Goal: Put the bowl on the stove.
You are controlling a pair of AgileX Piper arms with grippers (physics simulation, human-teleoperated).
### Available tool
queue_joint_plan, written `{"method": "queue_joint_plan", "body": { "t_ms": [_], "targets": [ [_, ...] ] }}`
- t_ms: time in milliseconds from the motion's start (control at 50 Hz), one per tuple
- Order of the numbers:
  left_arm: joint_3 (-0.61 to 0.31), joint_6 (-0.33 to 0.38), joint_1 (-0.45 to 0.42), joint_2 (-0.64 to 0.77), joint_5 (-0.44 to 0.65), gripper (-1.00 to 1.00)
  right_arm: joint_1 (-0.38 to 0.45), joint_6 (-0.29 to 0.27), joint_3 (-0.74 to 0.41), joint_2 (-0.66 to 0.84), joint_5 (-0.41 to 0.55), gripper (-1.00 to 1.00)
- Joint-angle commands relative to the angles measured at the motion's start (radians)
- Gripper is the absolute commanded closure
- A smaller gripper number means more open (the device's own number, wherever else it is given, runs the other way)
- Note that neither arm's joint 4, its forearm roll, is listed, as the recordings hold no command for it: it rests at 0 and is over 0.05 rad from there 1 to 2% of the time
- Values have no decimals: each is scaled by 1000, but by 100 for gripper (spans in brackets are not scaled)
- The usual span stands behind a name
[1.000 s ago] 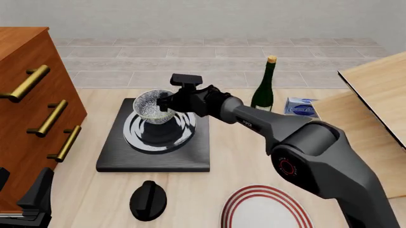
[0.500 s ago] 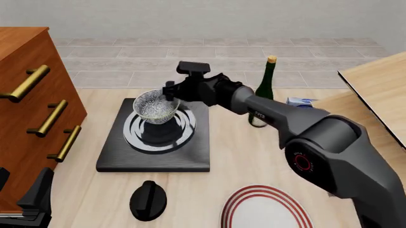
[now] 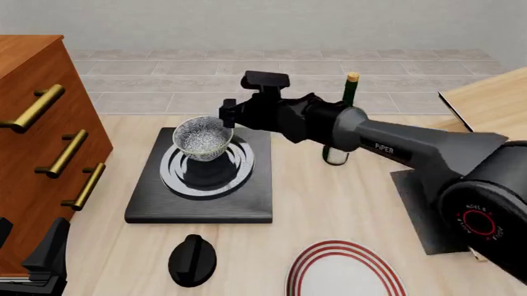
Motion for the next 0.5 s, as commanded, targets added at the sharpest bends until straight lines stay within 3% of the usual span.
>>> {"method": "queue_joint_plan", "body": {
  "t_ms": [20,280,500],
  "targets": [
    [0,0,0,0,0,-100,20,8,186,-150,-83,-100],
    [0,0,0,0,0,-100,82,48,393,-319,-188,-100],
    [0,0,0,0,0,-100,89,34,488,-420,-223,-100]
  ]
}}
